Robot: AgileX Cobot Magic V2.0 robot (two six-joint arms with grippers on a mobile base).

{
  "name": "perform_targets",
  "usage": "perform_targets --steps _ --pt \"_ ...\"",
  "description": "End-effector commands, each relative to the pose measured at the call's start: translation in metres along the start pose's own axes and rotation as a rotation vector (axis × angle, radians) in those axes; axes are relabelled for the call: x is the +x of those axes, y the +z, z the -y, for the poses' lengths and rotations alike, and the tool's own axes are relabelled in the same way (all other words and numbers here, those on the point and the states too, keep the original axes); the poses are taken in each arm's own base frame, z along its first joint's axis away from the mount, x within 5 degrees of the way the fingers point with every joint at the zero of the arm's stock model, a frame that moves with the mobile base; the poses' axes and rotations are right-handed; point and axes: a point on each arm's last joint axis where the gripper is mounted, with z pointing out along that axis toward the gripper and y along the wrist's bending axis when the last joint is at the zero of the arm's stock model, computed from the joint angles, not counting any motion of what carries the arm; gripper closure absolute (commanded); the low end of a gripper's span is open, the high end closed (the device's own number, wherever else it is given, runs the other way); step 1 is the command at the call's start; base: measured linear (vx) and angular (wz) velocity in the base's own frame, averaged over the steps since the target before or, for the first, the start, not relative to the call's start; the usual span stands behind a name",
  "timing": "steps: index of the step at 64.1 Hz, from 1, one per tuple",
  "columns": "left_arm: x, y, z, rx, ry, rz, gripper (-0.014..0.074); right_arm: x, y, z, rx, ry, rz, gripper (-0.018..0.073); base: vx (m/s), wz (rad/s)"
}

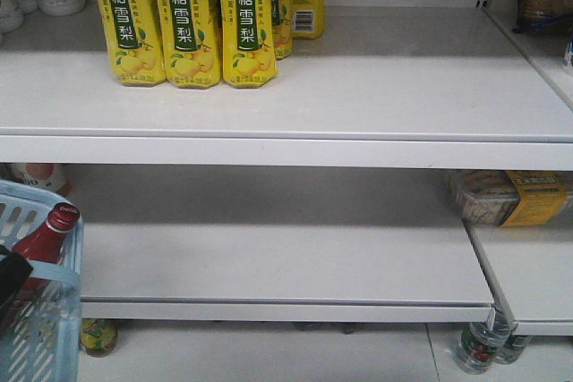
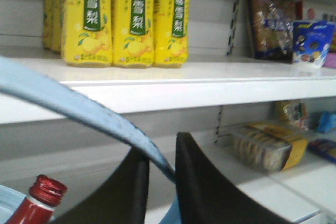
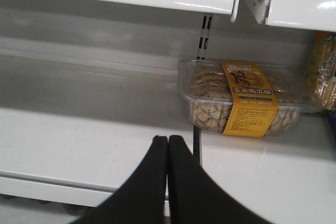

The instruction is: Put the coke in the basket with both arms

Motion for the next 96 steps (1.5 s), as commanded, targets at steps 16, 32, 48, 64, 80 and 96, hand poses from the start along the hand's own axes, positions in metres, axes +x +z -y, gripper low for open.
perform_targets --steps 16,32,48,64,80,96 --pt "-0.016 0.001 -0.002 -0.047 0.232 0.055 0.0603 -0.014 -0.002 0.004 0.043 0.001 0.071 0.0569 0.0 0.0" --pt "-0.014 -0.007 -0.006 -0.099 0.279 0.073 0.0603 -0.014 -0.002 0.004 0.043 0.001 0.071 0.0569 0.0 0.0" --pt "0.006 -0.023 -0.016 -0.186 0.289 0.101 0.0603 -0.014 -0.002 0.004 0.043 0.001 0.071 0.0569 0.0 0.0" --pt "0.018 -0.034 -0.022 -0.261 0.302 0.13 0.0603 -0.014 -0.002 0.004 0.043 0.001 0.071 0.0569 0.0 0.0" --pt "0.018 -0.042 -0.023 -0.324 0.313 0.141 0.0603 -0.014 -0.002 0.004 0.043 0.001 0.071 0.0569 0.0 0.0" --pt "0.024 -0.048 -0.024 -0.367 0.351 0.089 0.0603 -0.014 -0.002 0.004 0.043 0.001 0.071 0.0569 0.0 0.0"
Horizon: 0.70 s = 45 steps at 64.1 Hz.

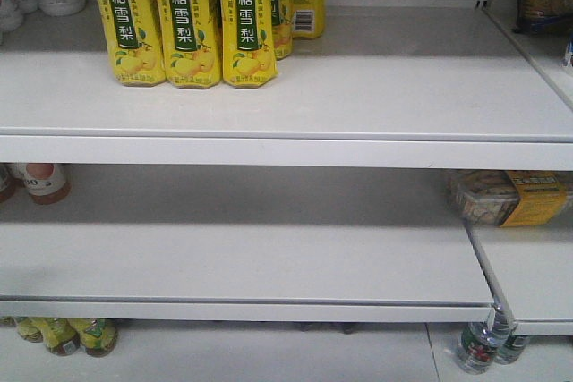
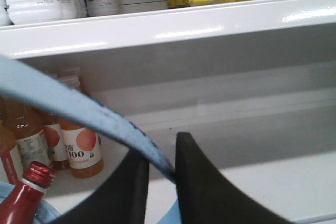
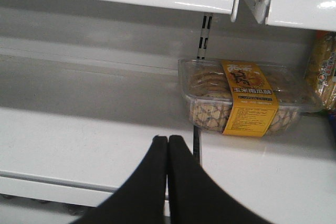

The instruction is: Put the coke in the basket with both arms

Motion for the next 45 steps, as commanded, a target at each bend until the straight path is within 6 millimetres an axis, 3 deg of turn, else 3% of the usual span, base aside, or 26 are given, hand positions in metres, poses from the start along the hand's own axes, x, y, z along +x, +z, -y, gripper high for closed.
perform_targets --steps 1,45 --pt "-0.0206 -0.0044 -0.0021 -0.039 0.127 0.141 0.0603 -0.0138 -0.0021 0.0045 0.043 0.001 0.072 0.0569 0.0 0.0" --pt "-0.0138 -0.0035 -0.0027 -0.045 0.091 0.077 0.0603 -0.0137 -0.0021 0.0044 0.043 0.001 0.071 0.0569 0.0 0.0"
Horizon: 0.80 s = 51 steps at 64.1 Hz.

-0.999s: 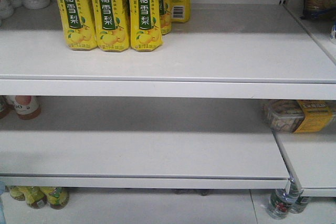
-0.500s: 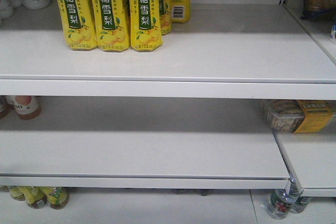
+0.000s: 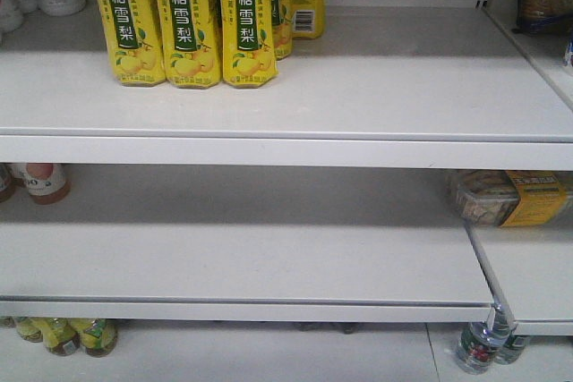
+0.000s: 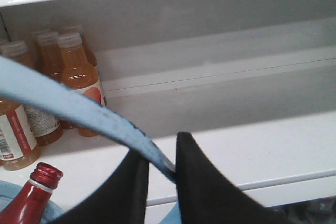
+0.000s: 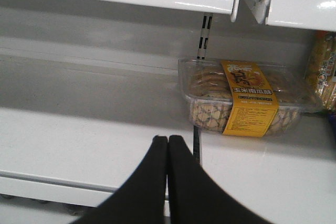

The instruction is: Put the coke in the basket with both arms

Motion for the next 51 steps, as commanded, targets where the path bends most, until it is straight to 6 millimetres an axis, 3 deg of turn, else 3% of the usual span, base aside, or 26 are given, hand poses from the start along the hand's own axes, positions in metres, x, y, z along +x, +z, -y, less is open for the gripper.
perform_targets --steps 1,51 --pt "-0.0241 -0.0055 -0.0018 -0.028 0.085 0.197 0.0603 -0.0137 -0.002 0.0044 0.043 0.001 0.071 0.0569 0.0 0.0" --pt "-0.024 -0.0054 -0.0018 -0.021 0.017 0.199 0.0603 -0.0137 -0.002 0.0044 0.043 0.001 0.071 0.0569 0.0 0.0"
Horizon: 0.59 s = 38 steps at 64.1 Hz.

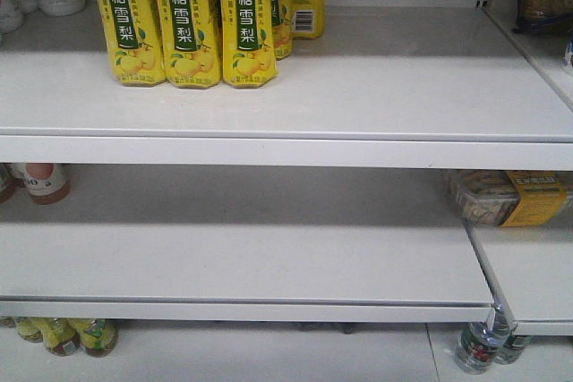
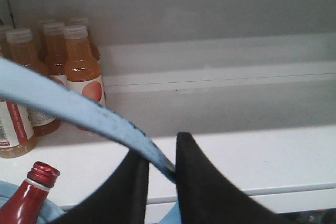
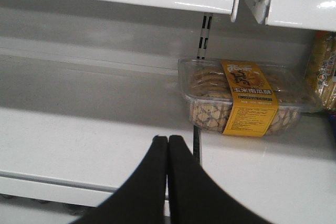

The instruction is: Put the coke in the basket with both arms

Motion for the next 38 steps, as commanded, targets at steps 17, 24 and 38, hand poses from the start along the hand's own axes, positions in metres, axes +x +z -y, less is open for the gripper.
perform_targets --steps 17,24,38 --pt "-0.0243 -0.0055 0.0021 0.009 0.097 0.2 0.0603 -0.0137 -0.002 0.0044 0.043 0.001 0.071 0.0569 0.0 0.0" --pt "-0.0247 -0.0056 0.0021 0.009 0.097 0.201 0.0603 -0.0137 -0.002 0.0044 0.043 0.001 0.071 0.0569 0.0 0.0" --pt "-0.0263 -0.006 0.0022 0.009 0.097 0.205 0.0603 -0.0137 -0.002 0.0044 0.043 0.001 0.071 0.0569 0.0 0.0"
